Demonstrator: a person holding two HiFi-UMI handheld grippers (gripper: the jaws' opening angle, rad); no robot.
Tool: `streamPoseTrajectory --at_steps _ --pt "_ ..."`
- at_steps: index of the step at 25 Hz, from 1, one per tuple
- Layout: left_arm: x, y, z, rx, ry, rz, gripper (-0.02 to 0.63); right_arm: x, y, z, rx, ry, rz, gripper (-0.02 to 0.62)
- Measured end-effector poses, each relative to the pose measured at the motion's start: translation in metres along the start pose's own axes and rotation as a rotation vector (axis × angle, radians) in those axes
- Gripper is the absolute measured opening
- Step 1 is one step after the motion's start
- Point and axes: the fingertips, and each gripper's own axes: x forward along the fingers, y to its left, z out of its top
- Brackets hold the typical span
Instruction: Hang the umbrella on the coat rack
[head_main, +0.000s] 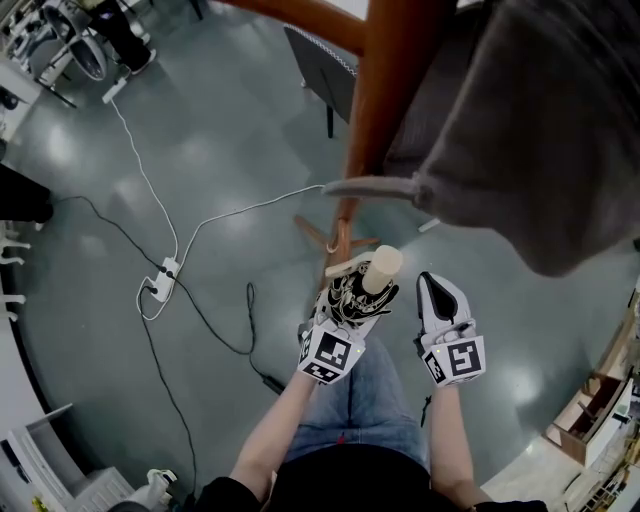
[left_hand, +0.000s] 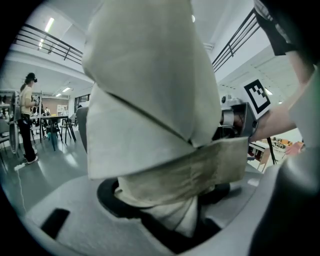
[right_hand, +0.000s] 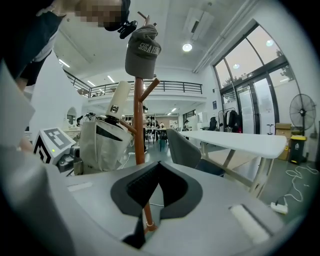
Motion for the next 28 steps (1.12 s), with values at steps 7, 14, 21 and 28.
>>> streamPoseTrajectory --at_steps 7,14,21,28 --pt "0.009 0.019 0.000 0.005 -0.003 0.003 0.291 0.007 0.005 0.001 -0.005 0.006 0.009 0.012" --pt "0.023 0.021 -0.022 0.017 0.006 -0.012 0.291 0.019 0.005 -0.012 -0.007 -0.004 0.009 0.012" --pt "0.019 0.025 -0.071 -0.002 0.070 0.004 0.293 0.034 0.017 -0.028 0.002 -0.029 0.044 0.012" --pt "-0.003 0.035 -0.118 -0.022 0.138 0.054 0.293 0.055 0.044 -0.041 0.025 -0.052 0.100 0.012"
